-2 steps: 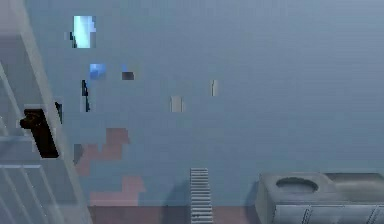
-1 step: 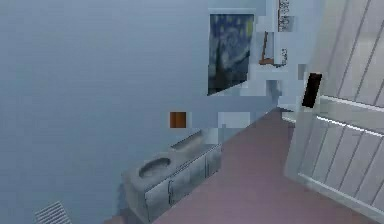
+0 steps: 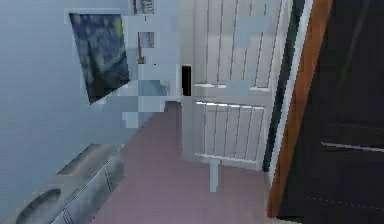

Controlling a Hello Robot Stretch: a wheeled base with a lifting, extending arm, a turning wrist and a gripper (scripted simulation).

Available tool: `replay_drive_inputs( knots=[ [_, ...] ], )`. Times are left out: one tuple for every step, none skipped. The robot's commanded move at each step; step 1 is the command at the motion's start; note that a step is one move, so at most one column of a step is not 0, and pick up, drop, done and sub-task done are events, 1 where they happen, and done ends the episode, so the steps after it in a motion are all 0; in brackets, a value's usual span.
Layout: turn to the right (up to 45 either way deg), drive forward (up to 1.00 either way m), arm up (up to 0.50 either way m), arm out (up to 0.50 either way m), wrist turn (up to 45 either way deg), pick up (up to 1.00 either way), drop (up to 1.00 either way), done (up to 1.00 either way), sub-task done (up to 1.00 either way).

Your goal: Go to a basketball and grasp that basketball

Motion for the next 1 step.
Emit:
replay_drive_inputs(
  knots=[
    [0.0, 0.6, 0.0, 0.0, 0.0, 0.0, 0.0, 0.0, 0.0]
  ],
)
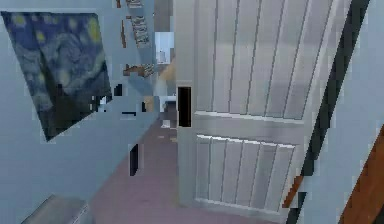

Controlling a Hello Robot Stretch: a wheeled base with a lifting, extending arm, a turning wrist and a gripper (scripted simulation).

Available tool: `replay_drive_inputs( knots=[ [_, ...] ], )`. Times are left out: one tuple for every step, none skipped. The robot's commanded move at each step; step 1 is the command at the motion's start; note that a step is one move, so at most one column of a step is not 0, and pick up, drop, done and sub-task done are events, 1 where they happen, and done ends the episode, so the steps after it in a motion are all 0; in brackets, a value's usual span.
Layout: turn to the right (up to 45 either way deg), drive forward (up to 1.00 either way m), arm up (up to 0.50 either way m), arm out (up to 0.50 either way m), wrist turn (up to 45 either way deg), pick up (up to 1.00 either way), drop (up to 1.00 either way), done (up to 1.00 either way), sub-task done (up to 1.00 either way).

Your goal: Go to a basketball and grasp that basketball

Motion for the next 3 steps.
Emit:
replay_drive_inputs(
  knots=[
    [45.0, 0.0, 0.0, 0.0, 0.0, 0.0, 0.0, 0.0, 0.0],
    [42.0, 0.0, 0.0, 0.0, 0.0, 0.0, 0.0, 0.0, 0.0],
    [0.0, 0.6, 0.0, 0.0, 0.0, 0.0, 0.0, 0.0, 0.0]
  ],
)
